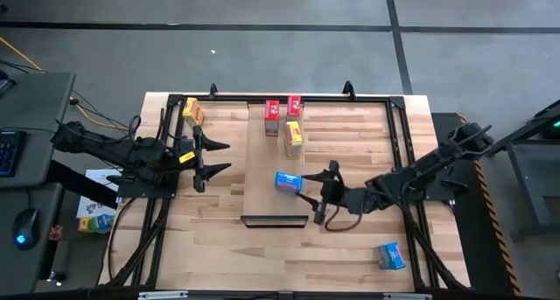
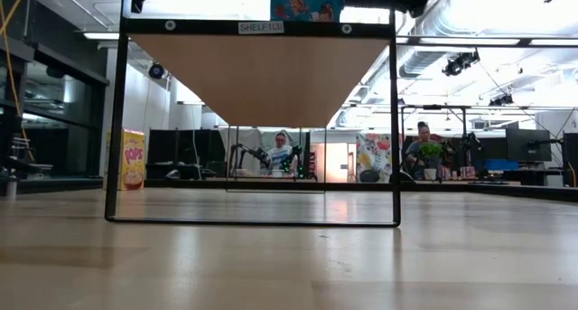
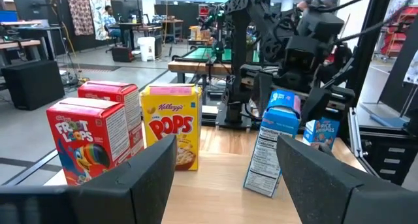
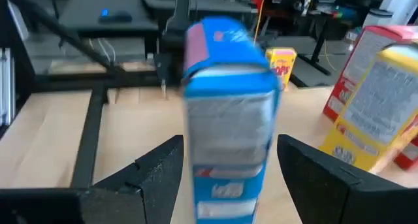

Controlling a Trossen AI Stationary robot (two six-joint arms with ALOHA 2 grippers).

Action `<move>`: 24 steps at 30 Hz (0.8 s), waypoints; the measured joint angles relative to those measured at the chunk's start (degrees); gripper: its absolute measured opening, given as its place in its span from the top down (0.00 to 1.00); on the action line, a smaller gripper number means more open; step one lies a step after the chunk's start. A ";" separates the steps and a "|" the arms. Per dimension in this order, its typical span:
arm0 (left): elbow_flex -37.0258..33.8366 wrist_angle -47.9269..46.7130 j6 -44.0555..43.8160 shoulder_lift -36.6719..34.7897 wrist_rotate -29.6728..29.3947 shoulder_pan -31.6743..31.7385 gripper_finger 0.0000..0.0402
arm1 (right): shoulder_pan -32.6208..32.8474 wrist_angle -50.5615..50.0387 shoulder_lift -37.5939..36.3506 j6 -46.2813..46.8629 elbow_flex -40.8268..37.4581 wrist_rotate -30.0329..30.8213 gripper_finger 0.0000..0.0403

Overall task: Stack cereal on shelf
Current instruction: Put the top blue cereal box on the shelf

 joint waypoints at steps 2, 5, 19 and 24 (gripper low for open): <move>0.00 -0.08 0.00 0.00 0.00 0.00 0.37 | -0.93 2.58 0.00 -1.01 -0.76 -0.58 0.40; 0.00 -0.35 0.00 0.00 0.01 0.00 0.37 | -2.50 3.54 0.00 -1.55 -1.15 -1.29 0.40; -0.02 -0.31 0.00 0.00 -0.01 0.00 0.37 | -5.26 6.56 1.49 5.03 -1.15 -2.05 0.40; -0.02 -0.35 0.00 0.00 -0.01 0.00 0.37 | -4.02 8.17 3.57 7.74 -0.96 2.44 0.44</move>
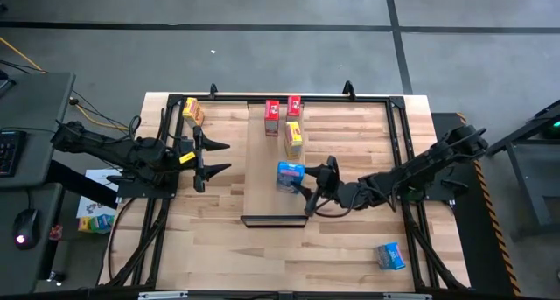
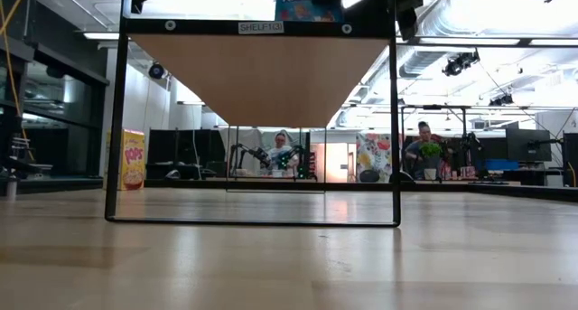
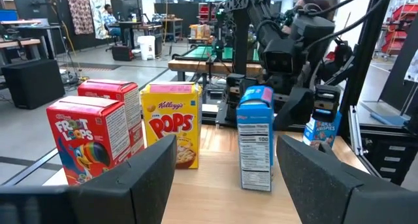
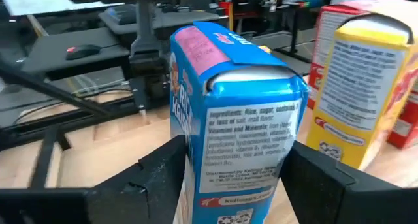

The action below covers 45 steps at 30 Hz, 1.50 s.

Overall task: Stack cereal on shelf
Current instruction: Put the top blue cereal box on the shelf

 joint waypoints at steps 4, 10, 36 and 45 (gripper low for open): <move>0.00 -0.03 0.00 0.00 0.00 0.00 0.37 | 0.93 -0.21 1.18 -0.57 2.15 1.70 0.50; 0.00 -0.08 0.00 0.00 0.00 0.00 0.37 | 2.46 -2.72 2.92 -0.26 5.41 3.07 0.58; -0.02 -0.11 -0.02 0.00 0.00 0.02 0.37 | 9.19 -10.07 22.90 -12.07 29.02 43.95 0.59; -0.02 -0.17 -0.02 0.02 0.01 0.02 0.37 | 7.21 -21.06 22.76 -4.47 28.88 43.95 0.59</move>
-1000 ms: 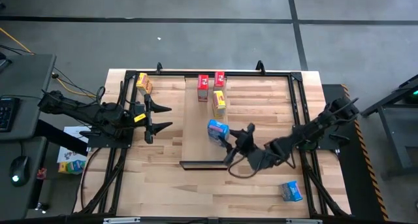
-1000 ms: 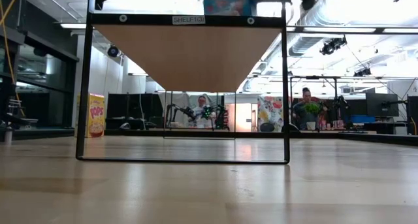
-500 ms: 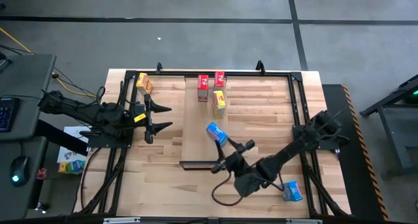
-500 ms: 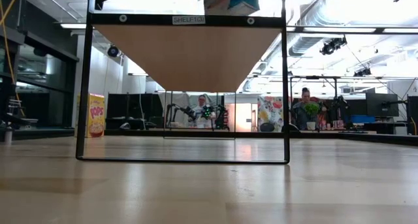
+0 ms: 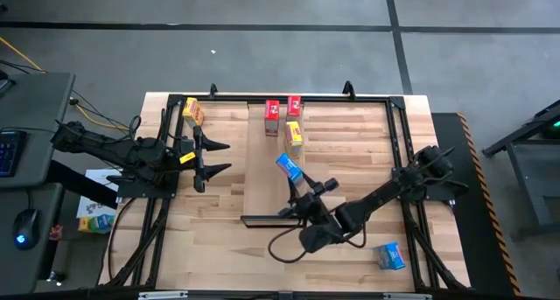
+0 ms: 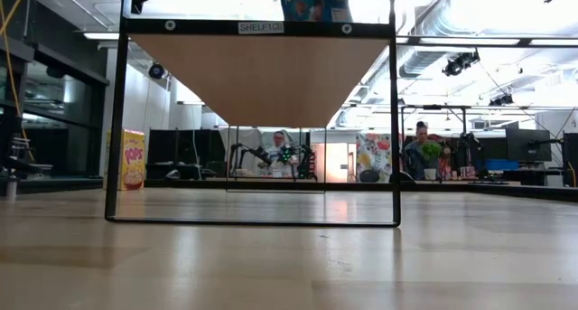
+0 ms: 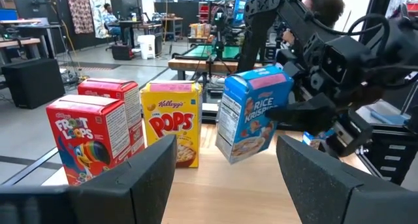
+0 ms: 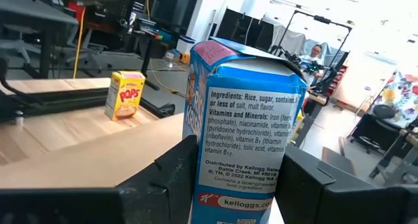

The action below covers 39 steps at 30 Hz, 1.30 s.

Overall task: Stack cereal on shelf
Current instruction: Put the top blue cereal box on the shelf

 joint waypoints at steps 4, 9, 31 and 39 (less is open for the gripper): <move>0.00 0.00 -0.04 -0.01 0.00 0.00 0.37 | 0.00 -5.66 -0.03 4.23 -0.02 -0.04 0.59; 0.00 0.00 -0.35 0.00 0.01 0.00 0.37 | -0.10 -20.43 -3.17 20.52 -0.04 -0.19 0.59; 0.00 0.55 -0.50 -0.02 0.01 0.00 0.37 | -2.08 -42.52 -6.07 55.13 -0.07 -13.55 0.59; 0.00 0.55 -0.52 -0.01 0.01 0.00 0.37 | -2.08 -41.75 -6.15 52.65 -0.02 -15.22 0.59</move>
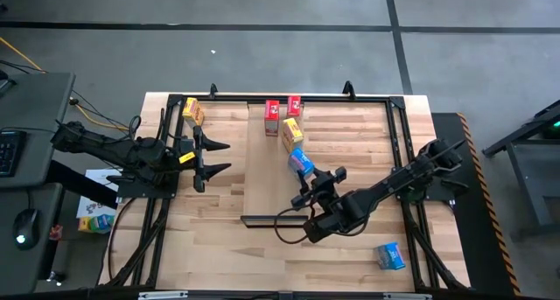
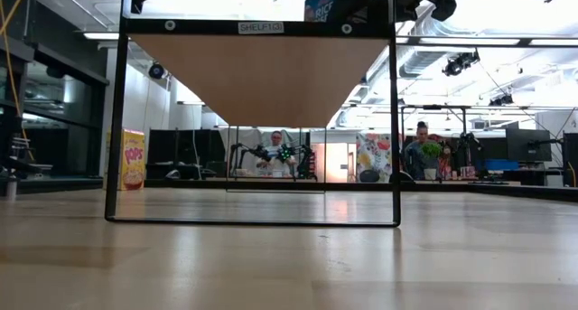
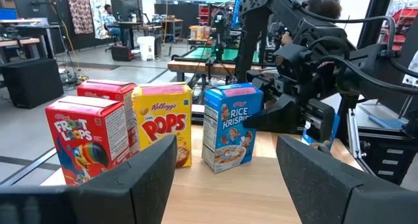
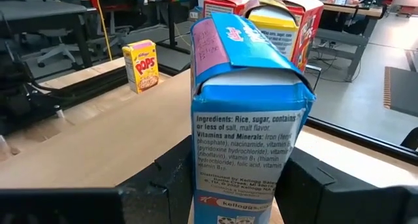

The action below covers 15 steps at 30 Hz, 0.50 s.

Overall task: Stack cereal on shelf
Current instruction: Put the top blue cereal box on the shelf

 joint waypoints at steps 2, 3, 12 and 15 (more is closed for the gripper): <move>0.00 0.00 0.00 0.00 0.00 0.00 0.37 | 0.00 0.21 0.00 -0.02 0.00 -0.06 0.59; 0.00 0.00 0.00 0.01 0.00 0.00 0.37 | 0.00 0.21 0.00 -0.05 0.00 -0.08 0.59; 0.00 -0.02 1.06 0.01 0.00 0.00 0.37 | 0.00 0.29 0.00 -0.47 0.00 -1.22 0.57; 0.00 -0.02 1.03 0.01 0.00 0.00 0.37 | 0.09 0.44 -0.34 -0.48 0.00 -2.95 0.53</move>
